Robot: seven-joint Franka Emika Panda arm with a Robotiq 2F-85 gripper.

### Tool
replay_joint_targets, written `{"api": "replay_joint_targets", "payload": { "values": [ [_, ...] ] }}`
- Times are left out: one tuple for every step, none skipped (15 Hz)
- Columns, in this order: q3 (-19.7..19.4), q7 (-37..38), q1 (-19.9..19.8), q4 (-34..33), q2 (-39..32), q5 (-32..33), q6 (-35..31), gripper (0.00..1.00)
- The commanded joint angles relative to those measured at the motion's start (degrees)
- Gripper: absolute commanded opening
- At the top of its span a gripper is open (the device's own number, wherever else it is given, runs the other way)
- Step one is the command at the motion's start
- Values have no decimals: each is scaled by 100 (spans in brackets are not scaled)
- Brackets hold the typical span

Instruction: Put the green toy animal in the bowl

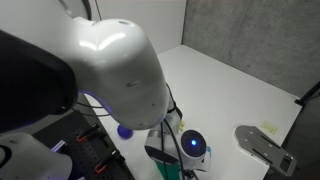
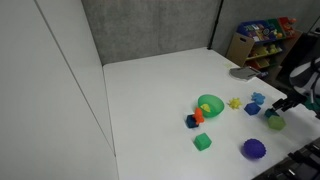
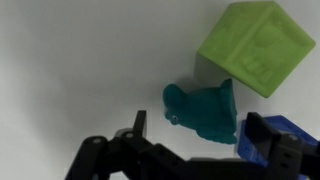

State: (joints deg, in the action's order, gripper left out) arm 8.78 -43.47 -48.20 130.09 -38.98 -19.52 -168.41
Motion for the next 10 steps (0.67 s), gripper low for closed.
{"api": "replay_joint_targets", "payload": {
  "values": [
    [174,194,-217,-87,-248,448,-255,100],
    [161,247,-210,-73,-283,575,-305,100],
    [164,297,-221,-60,-314,680,-336,75],
    [161,357,-225,-50,-339,781,-362,74],
    [136,449,-204,-36,-358,880,-397,65],
    [116,533,-178,-29,-373,971,-430,58],
    [115,633,-157,-24,-362,1048,-427,50],
    [93,744,-144,-21,-331,1119,-412,44],
    [95,830,-147,-19,-292,1176,-376,43],
    [119,918,-163,1,-214,1206,-317,40]
  ]
}}
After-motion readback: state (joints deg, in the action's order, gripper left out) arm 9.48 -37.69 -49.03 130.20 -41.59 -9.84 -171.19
